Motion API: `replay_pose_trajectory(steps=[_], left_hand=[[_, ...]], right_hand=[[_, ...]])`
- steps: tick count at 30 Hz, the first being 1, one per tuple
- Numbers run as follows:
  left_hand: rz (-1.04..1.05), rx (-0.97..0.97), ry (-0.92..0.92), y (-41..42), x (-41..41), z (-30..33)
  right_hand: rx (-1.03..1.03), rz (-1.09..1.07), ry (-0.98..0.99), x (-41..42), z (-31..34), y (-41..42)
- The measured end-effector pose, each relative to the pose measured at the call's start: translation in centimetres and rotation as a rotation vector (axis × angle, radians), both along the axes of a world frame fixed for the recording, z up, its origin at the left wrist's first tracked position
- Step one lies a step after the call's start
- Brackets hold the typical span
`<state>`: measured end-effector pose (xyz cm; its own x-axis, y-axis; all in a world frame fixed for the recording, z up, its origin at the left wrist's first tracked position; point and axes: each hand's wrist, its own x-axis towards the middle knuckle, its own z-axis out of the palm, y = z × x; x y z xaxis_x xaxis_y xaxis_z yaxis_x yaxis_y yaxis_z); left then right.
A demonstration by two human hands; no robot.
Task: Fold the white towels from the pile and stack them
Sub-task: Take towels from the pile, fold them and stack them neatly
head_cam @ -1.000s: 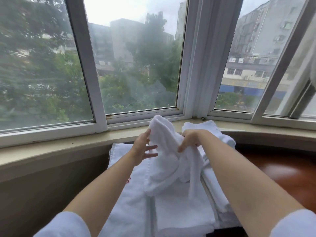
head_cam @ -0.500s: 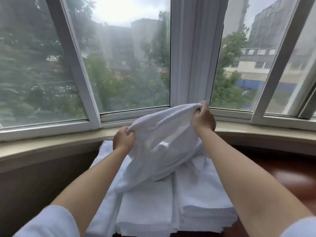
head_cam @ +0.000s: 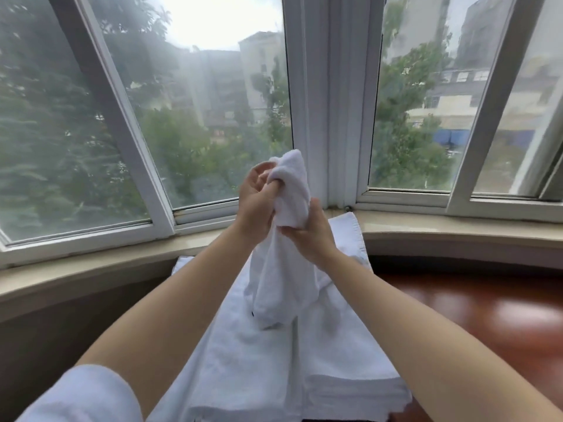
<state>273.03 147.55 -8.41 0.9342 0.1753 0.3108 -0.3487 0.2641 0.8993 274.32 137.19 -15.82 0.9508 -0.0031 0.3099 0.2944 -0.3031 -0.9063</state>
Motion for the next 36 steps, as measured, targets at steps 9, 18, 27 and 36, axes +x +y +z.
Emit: replay_pose_trajectory(steps=[9,18,27,36], left_hand=[[-0.222,0.287,0.238,0.2,4.6,-6.4],[-0.481,0.266,0.383,-5.0,5.2,-7.6],[-0.521,0.264,0.391,-13.3,3.5,-4.5],[-0.146,0.261,0.526,-24.7,-3.7,-6.4]], right_hand=[[0.149,-0.357,-0.054,2.9,3.3,-5.2],[0.215,-0.409,-0.066,1.7,2.9,-9.1],[0.04,-0.53,-0.097,-0.9,5.3,-16.3],[-0.226,-0.325,0.57,-4.7,4.2,-29.5]])
